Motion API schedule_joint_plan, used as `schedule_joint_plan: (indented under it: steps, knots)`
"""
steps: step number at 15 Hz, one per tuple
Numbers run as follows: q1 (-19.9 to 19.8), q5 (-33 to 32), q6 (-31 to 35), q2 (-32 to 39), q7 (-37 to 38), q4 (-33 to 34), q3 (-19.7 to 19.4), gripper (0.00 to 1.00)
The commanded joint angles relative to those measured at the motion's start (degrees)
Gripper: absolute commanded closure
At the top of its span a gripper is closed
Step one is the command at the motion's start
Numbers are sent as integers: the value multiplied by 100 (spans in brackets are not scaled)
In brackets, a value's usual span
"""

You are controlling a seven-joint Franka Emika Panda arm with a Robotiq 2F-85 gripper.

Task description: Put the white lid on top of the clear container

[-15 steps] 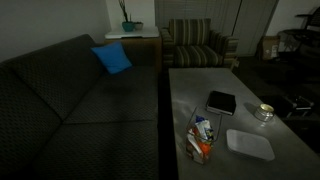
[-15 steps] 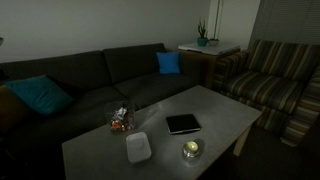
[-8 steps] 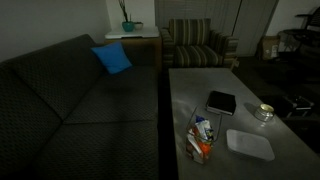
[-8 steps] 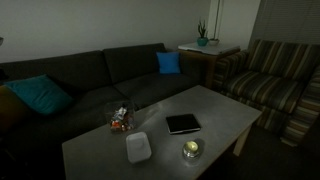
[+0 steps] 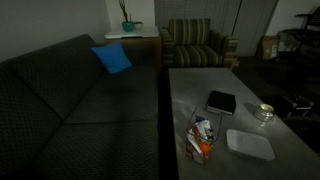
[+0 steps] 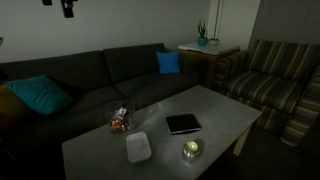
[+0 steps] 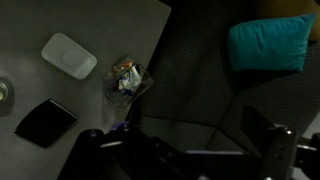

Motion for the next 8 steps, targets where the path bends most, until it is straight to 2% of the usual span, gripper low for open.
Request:
schedule_joint_plan:
  steps: [1,5,8]
  knots:
    - [-159,-157,157,-28,88,-44,221,0]
    - [-222,-633,939,182,439,-196,472,0]
    - [-176,-663,1710,396,517,-445,518,0]
